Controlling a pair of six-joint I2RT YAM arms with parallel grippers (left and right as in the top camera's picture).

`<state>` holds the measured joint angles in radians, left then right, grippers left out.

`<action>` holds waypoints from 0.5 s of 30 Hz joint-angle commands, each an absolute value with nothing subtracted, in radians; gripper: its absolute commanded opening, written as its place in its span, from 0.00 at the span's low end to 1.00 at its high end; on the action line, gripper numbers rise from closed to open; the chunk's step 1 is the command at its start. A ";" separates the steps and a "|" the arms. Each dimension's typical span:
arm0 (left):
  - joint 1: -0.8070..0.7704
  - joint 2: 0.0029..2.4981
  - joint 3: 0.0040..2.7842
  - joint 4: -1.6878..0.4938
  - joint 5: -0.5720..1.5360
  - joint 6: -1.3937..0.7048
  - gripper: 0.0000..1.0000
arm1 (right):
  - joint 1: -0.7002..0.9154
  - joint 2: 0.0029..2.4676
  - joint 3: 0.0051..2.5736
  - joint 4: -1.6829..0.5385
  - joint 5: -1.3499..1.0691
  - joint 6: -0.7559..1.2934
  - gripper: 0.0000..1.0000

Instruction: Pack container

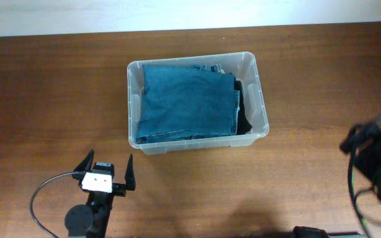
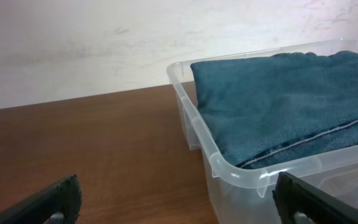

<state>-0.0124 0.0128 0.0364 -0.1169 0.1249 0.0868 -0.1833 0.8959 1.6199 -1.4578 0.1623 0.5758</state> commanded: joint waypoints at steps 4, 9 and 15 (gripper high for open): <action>-0.007 0.006 0.032 -0.119 0.142 0.096 0.99 | -0.175 0.633 1.310 -1.459 0.246 0.582 0.99; -0.007 0.006 0.032 -0.119 0.142 0.096 0.99 | -0.144 0.420 1.002 -1.130 0.244 0.581 0.98; -0.007 0.006 0.032 -0.119 0.142 0.096 0.99 | -0.089 0.198 0.593 -0.677 0.117 0.421 0.98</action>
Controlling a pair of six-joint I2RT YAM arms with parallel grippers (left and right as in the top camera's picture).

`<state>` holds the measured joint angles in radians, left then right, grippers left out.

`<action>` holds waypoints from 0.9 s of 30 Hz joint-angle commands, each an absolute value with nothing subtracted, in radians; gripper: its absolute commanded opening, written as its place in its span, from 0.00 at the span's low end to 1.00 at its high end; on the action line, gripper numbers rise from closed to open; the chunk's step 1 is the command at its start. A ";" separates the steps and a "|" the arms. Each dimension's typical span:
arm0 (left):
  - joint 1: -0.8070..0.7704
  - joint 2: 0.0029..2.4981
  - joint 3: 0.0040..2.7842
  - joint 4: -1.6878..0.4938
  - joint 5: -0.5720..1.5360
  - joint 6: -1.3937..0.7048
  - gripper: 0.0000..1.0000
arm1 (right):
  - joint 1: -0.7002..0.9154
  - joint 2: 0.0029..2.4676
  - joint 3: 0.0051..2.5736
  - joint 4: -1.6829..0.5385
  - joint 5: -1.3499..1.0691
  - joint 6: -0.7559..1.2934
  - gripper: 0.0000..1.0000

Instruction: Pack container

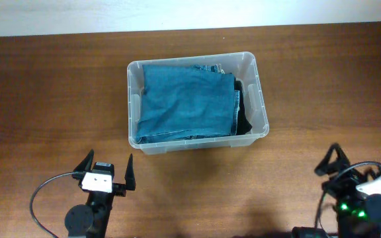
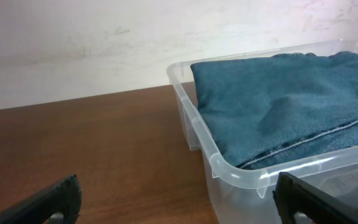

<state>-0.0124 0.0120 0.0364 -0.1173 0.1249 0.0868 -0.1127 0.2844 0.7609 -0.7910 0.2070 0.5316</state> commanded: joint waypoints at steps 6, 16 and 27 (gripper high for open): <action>-0.007 0.006 0.032 -0.119 0.142 0.096 0.99 | -0.089 0.085 0.292 -0.346 -0.070 0.329 0.99; -0.007 0.006 0.032 -0.119 0.142 0.096 0.99 | -0.053 0.003 0.094 -0.072 -0.101 0.276 0.98; -0.007 0.006 0.032 -0.119 0.142 0.096 0.99 | -0.046 0.003 0.006 0.029 -0.102 0.191 0.98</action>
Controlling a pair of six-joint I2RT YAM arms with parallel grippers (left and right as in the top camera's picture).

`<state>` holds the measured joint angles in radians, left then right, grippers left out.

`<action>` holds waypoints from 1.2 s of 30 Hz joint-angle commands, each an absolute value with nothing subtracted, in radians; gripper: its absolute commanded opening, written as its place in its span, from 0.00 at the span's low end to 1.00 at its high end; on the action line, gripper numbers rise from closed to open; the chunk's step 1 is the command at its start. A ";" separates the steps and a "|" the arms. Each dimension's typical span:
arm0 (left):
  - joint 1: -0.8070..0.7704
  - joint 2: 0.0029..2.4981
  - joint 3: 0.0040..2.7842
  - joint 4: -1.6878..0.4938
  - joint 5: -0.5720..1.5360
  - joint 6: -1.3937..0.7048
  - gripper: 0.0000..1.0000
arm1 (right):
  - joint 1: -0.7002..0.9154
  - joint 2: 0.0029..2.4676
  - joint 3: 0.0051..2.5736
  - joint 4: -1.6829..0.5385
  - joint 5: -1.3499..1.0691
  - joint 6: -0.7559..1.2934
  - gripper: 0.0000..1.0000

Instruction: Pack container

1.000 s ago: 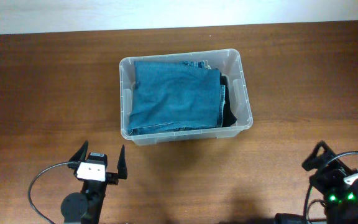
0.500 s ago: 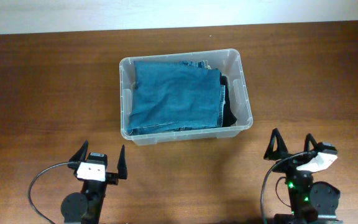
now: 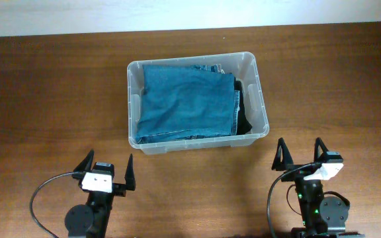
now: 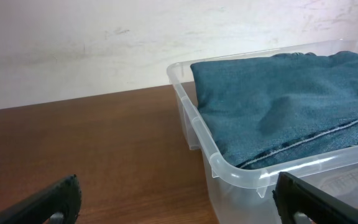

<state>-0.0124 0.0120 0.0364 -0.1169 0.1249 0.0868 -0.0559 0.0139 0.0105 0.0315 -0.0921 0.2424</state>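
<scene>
A clear plastic container (image 3: 132, 99) sits at the table's middle, filled with folded blue jeans (image 3: 185, 100) over a dark garment (image 3: 243, 114) showing along its right side. In the left wrist view the container's near corner (image 4: 219, 167) and the jeans (image 4: 278, 106) lie ahead to the right. My left gripper (image 3: 108, 169) stands open at the front left, short of the container, with nothing between its fingers. My right gripper (image 3: 300, 152) stands open at the front right, below the container's right corner, also holding nothing.
Brown wooden table (image 3: 45, 99) all round the container. A pale wall (image 4: 104, 43) runs behind the far edge. Black cables (image 3: 42, 198) loop beside each arm's base at the front.
My right arm has moved from the far right front, where it was turned aside, to a spot below the container's right corner, fingers pointing at it. The left arm and container have not moved.
My right arm was first at the right edge of the table, partly out of view. Then it was lower at the front right corner. Now it rests upright with open fingers facing the container. The left gripper stayed open in place throughout.
</scene>
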 commanded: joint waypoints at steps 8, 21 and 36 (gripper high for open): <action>-0.007 0.007 0.032 -0.118 0.139 0.096 0.99 | -0.046 0.003 0.006 -0.072 -0.094 0.058 0.99; -0.007 0.007 0.032 -0.118 0.139 0.096 0.99 | -0.046 0.003 0.006 -0.071 -0.094 0.059 0.98; -0.007 0.007 0.032 -0.118 0.139 0.096 0.99 | -0.046 0.003 0.006 -0.071 -0.094 0.059 0.98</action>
